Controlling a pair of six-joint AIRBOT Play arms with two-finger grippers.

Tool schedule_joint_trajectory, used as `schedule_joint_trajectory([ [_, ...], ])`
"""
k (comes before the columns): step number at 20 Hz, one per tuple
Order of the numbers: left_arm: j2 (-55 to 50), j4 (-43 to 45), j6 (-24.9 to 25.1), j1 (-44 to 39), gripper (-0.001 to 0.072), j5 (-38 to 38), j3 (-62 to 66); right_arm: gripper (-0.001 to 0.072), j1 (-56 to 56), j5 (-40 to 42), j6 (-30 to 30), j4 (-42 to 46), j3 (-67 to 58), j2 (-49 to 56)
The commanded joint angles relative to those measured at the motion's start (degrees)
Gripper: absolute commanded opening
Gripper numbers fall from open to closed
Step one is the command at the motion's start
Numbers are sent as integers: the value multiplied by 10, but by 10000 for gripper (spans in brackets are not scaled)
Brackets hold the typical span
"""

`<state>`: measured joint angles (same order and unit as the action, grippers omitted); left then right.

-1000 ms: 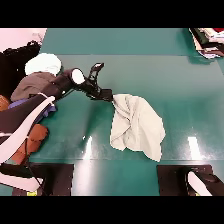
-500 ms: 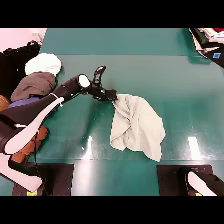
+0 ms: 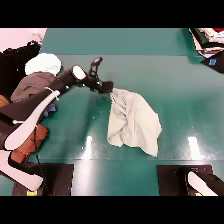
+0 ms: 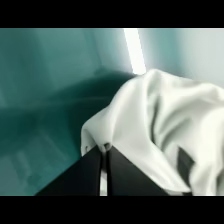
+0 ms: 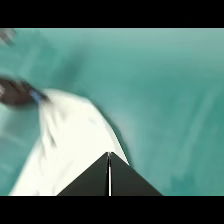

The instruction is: Fold the shirts.

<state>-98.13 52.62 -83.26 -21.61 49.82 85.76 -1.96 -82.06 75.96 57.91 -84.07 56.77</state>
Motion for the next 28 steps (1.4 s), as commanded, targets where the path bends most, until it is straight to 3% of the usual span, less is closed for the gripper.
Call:
schedule_joint_trajectory([
  [1,21,42,26,41,25,91,75,15,1,-25,25,61,85,-25],
  [2,30,44,36,47,25,99,86,29,2,-19,27,58,135,-35],
  [3,37,47,47,49,25,105,95,226,7,-16,27,47,189,-45],
  [4,42,47,49,49,25,109,99,505,15,-7,27,29,249,-49],
  [5,43,47,49,49,25,110,98,537,27,4,26,-2,308,-48],
  [9,43,47,49,49,25,122,98,533,107,113,-4,-91,453,8],
  [13,43,47,49,49,25,133,98,524,215,179,-13,-88,460,107],
  [15,43,49,49,49,25,136,98,415,249,195,-15,-86,433,151],
  [16,43,49,48,49,25,140,98,319,257,196,-17,-81,419,169],
  [17,45,53,48,49,25,143,98,128,258,193,-22,-77,405,185],
  [18,50,63,46,49,25,142,98,13,257,188,-22,-68,392,194],
  [24,213,194,36,50,25,118,114,13,147,85,-16,-38,234,90],
  [28,346,203,38,50,25,140,194,13,40,49,-3,-39,51,-23],
])
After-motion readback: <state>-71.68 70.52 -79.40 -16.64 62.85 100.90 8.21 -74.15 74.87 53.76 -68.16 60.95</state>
